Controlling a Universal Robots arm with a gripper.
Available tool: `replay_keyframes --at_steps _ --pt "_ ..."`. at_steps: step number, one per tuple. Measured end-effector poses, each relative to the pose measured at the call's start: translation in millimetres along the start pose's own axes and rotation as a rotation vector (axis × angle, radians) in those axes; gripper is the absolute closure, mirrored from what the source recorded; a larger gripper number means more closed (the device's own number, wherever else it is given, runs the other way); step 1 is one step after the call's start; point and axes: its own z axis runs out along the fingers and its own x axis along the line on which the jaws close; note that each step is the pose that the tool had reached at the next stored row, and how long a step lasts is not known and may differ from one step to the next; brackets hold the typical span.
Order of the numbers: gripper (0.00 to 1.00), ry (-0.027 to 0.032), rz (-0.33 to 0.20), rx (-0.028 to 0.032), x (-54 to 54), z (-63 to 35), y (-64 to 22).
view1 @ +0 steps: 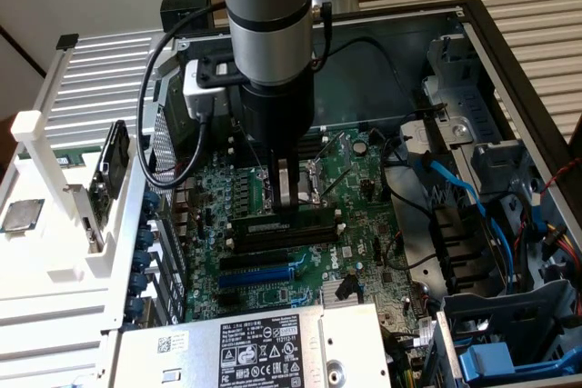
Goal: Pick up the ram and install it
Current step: 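Insert the ram into the slot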
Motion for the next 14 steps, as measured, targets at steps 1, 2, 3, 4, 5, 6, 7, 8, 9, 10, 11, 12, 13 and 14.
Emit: replay_keyframes --at_steps 1,2,3,4,5,6,7,8,9,10,11,12,13,14 --pt "0.88 0.0000 0.000 0.0000 0.1 0.5 0.0" --pt "0.88 0.0000 0.000 0.0000 0.1 0.6 0.0" --pt "0.88 0.0000 0.000 0.0000 0.1 0.6 0.0" --pt "0.88 -0.0001 0.000 0.0000 0.1 0.9 0.0" --pt "0.88 0.0000 0.000 -0.0002 0.1 1.0 0.0" --pt "0.88 0.0000 0.000 -0.0003 0.1 1.0 0.0" --pt "0.88 0.0000 0.000 -0.0003 0.1 1.1 0.0" --pt "0.88 0.0000 0.000 -0.0003 0.1 1.1 0.0" --pt "0.88 0.0000 0.000 -0.0003 0.1 1.2 0.0" --pt "0.88 0.0000 0.000 -0.0003 0.1 1.4 0.0" --pt "0.88 0.0000 0.000 -0.0003 0.2 1.4 -0.2" --pt "0.88 0.0000 0.000 -0.0003 0.1 1.5 -0.4" --pt "0.88 0.0001 0.000 -0.0003 0.1 1.5 -0.4" --pt "0.88 0.0000 0.000 -0.0003 0.1 1.6 -0.4"
